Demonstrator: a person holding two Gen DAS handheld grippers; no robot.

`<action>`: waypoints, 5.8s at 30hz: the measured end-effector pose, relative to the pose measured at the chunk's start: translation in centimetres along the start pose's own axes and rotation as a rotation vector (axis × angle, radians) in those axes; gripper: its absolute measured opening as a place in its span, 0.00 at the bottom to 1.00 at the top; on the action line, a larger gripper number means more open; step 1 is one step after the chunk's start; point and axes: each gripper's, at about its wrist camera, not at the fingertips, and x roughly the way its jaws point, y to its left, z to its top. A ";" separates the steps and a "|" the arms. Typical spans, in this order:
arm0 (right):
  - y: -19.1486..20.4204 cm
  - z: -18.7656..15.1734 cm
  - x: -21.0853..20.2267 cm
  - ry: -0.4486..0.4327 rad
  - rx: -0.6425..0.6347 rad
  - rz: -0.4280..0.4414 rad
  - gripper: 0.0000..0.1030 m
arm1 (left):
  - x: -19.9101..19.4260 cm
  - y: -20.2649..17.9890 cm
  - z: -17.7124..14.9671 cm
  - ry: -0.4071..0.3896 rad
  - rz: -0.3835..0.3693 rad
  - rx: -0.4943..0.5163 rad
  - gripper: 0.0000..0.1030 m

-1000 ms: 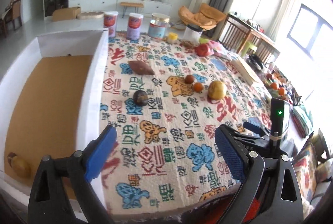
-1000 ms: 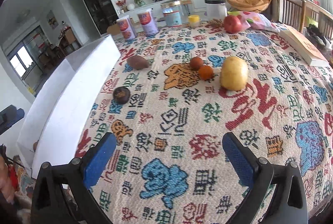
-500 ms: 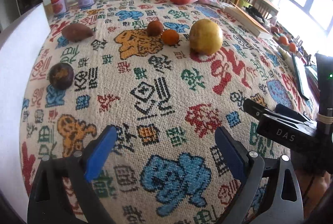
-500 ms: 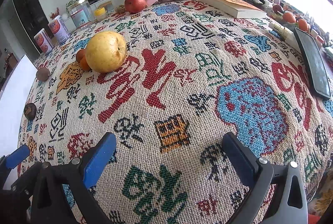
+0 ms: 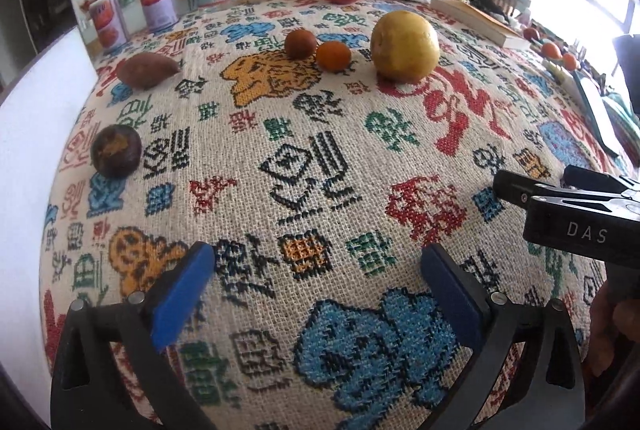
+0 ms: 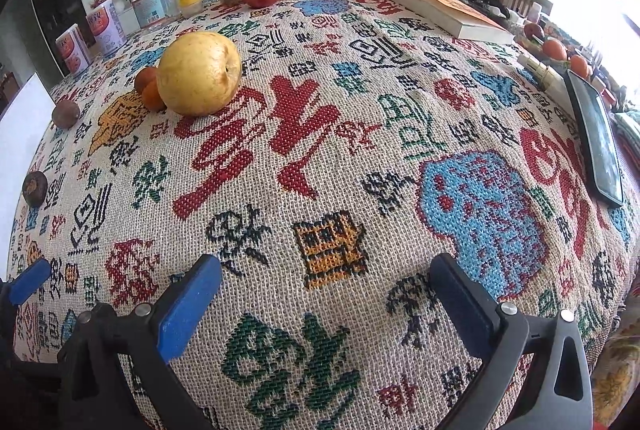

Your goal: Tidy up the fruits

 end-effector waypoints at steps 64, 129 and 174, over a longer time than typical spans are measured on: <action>0.0 0.0 0.0 0.005 -0.001 -0.005 1.00 | -0.8 0.5 -0.3 -0.006 -0.026 -0.002 0.99; 0.1 0.2 0.1 0.011 0.001 -0.002 1.00 | 0.5 4.8 0.7 -0.007 0.067 -0.077 0.99; 8.4 9.1 -1.8 -0.107 -0.172 0.201 0.98 | 0.6 4.8 0.7 -0.007 0.067 -0.077 0.99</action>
